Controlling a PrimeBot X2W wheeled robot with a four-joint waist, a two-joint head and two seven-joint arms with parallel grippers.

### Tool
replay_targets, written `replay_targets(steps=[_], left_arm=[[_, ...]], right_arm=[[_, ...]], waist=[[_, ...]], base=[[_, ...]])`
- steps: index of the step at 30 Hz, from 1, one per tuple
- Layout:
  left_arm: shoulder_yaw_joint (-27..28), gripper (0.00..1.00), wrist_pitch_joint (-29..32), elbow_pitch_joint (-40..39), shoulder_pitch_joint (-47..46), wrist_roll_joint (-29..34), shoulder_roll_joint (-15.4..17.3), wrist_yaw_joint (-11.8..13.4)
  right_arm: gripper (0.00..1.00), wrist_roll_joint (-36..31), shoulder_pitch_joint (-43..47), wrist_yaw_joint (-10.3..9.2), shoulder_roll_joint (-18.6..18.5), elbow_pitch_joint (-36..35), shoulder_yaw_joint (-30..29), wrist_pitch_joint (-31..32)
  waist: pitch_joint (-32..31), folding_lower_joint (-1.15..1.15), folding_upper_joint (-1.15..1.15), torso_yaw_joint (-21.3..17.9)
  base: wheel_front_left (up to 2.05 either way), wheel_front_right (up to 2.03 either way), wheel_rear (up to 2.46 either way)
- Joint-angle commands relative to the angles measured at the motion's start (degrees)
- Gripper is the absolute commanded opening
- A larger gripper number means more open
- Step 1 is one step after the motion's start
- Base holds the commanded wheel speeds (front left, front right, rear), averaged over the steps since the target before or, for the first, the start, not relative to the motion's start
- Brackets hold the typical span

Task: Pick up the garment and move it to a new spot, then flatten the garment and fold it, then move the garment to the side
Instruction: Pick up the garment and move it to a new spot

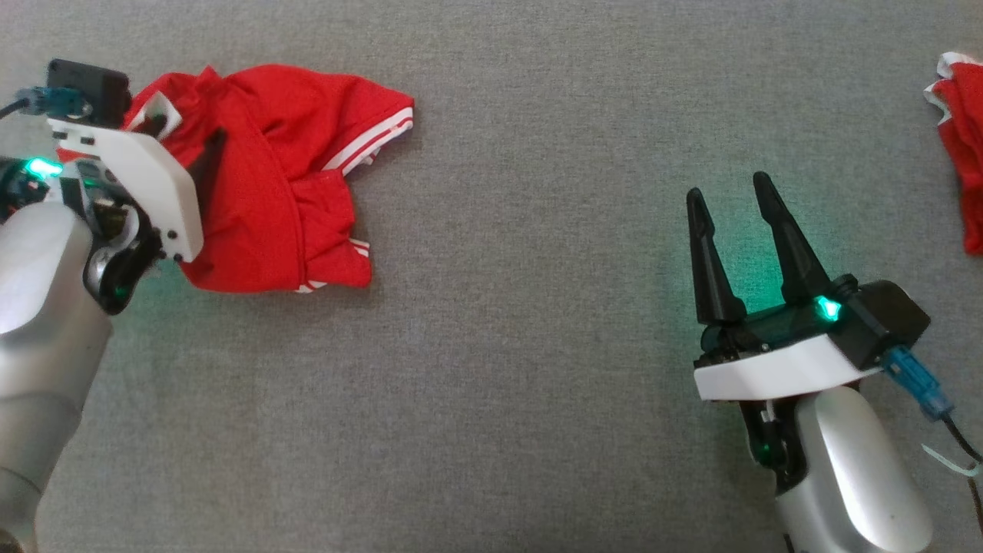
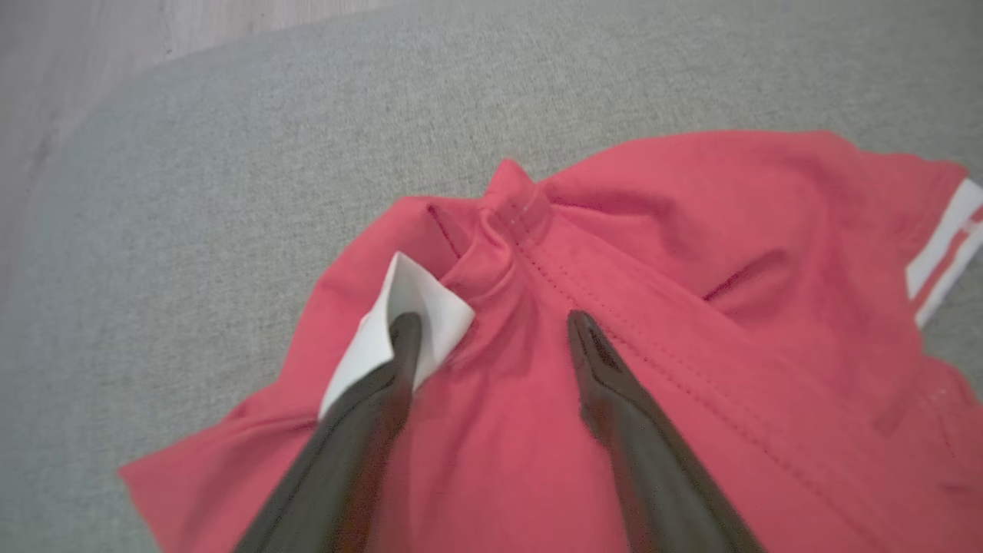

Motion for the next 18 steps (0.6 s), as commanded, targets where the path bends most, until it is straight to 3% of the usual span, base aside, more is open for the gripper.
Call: replay_targets(steps=[1,3,7,18], left_arm=[[1.22,1.0,0.52,-1.42,-2.15,-0.95,3.76,0.1],[-0.48,0.0,0.81,-2.18,-2.34,-2.7,4.24,0.1],[-2.01,0.0,-1.83,-2.98,-3.56,-5.31,5.02,0.1],[-2.05,0.0,-18.53,-7.97,-7.82,-8.08,4.13,0.1]], right_arm=[[1.0,-0.12,-0.92,-0.04,-0.04,-1.68,1.25,-0.17],[1.0,-0.15,-1.09,-0.04,-0.04,-1.47,1.33,-0.19],[1.0,-0.03,-1.38,-0.04,-0.04,-0.82,1.49,-0.22],[1.0,2.23,-0.13,-0.04,-0.04,1.93,1.36,-0.61]], waist=[[-0.03,0.0,0.0,0.05],[-0.1,0.0,0.0,0.12],[-0.82,0.0,0.0,0.25],[-7.53,0.0,0.0,0.56]], base=[[0.0,0.0,0.0],[0.0,0.0,0.0],[0.0,0.0,0.0],[0.0,0.0,0.0]])
